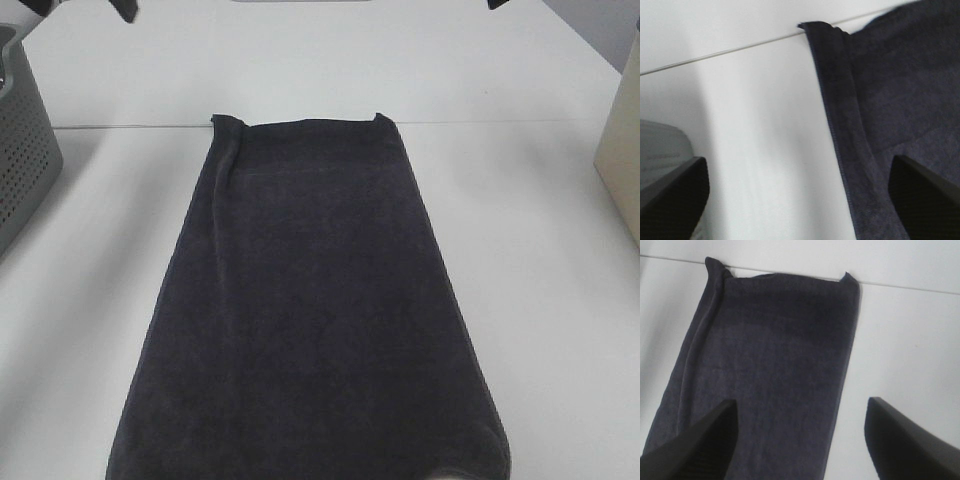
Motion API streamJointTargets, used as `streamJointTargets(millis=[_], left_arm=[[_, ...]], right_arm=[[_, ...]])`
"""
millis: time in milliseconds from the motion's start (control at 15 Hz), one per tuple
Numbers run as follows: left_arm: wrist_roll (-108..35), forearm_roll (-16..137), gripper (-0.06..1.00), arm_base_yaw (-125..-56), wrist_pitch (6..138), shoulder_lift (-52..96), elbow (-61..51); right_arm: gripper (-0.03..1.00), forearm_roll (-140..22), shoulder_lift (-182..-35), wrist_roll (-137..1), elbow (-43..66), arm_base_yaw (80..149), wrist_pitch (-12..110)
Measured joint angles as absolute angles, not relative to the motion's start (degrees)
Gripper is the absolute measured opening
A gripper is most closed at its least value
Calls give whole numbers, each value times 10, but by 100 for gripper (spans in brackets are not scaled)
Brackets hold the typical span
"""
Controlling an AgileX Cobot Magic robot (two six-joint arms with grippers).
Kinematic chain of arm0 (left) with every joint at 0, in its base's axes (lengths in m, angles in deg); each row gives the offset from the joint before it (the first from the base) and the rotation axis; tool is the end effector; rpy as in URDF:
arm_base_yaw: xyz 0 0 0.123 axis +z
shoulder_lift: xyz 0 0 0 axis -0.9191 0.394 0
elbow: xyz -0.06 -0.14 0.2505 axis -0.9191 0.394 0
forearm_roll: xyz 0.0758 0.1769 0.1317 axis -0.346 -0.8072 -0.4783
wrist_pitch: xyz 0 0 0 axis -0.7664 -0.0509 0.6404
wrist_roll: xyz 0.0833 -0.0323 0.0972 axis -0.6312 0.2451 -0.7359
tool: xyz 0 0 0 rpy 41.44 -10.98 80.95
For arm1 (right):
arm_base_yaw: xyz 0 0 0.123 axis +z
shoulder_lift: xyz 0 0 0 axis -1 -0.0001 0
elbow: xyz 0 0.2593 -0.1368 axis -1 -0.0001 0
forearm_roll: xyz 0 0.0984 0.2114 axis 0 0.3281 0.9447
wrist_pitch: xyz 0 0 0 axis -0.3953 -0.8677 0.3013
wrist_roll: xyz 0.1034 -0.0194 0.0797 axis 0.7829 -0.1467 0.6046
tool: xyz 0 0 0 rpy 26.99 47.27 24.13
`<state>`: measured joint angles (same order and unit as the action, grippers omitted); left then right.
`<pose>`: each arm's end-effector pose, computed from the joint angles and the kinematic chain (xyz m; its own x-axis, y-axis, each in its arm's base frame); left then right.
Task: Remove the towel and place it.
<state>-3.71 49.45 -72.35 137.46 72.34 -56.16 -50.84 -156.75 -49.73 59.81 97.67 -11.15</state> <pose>0.4831 -0.0526 0.3064 -0.8336 0.0839 -0.5460 0.1224 0.9919 -0.0344 0.4672 0.0972 0.3165 -0.8321 -0.0968 -0.5461 -0.2557 0.9407 0.2229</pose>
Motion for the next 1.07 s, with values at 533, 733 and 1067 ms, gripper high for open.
streamJointTargets(millis=[533, 733, 1067], left_arm=[[-42, 497, 91, -629, 1369, 350, -151], [-42, 500, 91, -629, 1365, 160, -1], [-42, 499, 91, -629, 1365, -103, 159]], right_arm=[[69, -565, -1155, -454, 140, 977, -112], [69, -565, -990, -450, 1, 977, -113], [69, -572, -749, -430, -182, 977, -114]])
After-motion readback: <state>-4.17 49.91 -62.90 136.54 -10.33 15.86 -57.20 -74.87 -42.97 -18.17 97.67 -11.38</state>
